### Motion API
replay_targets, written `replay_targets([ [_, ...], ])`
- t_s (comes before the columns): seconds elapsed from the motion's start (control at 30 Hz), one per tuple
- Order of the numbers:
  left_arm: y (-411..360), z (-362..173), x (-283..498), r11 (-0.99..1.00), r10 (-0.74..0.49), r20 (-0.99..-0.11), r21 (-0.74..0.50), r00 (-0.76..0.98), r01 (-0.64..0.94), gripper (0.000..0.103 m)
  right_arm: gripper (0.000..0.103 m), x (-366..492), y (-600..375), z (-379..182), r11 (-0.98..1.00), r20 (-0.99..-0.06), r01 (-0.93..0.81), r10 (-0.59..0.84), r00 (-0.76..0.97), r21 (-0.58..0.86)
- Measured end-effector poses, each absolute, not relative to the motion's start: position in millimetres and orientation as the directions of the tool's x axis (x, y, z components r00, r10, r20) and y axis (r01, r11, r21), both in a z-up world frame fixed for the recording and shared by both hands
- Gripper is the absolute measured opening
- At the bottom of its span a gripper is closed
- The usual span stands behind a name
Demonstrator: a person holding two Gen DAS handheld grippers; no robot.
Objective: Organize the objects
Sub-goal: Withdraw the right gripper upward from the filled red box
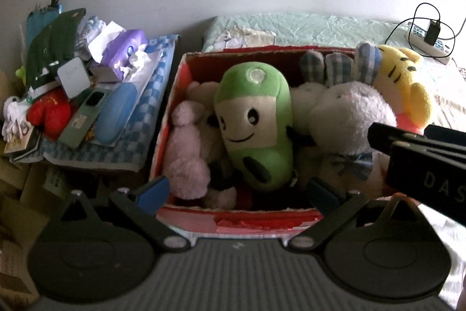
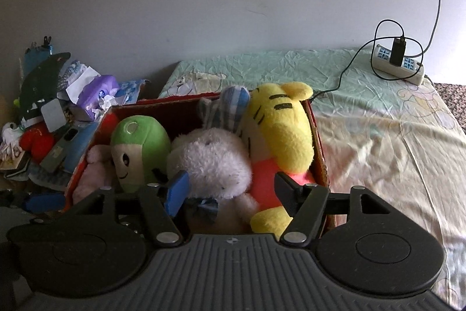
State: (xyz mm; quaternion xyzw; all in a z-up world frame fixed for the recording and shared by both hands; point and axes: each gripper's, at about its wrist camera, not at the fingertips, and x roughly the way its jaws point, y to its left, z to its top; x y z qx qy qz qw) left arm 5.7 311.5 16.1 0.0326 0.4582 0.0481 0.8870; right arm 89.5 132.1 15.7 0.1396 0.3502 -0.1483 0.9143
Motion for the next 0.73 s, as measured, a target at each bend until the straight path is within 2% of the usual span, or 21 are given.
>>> replay_targets([
  [0.3, 313.8, 11.9, 11.3, 0.993, 0.12, -0.818, 0.104, 0.562, -0.061, 0.101, 0.072, 95.8, 136.2, 12.8, 0.925, -0.69, 0.354, -0.167, 0.704, 0.137],
  [0.73, 321.4, 4.6, 17.9, 0.993, 0.117, -0.83, 0.091, 0.545, -0.075, 0.098, 0.073, 103.9, 135.9, 6.3, 0.926, -0.707, 0.348, -0.151, 0.691, 0.143],
])
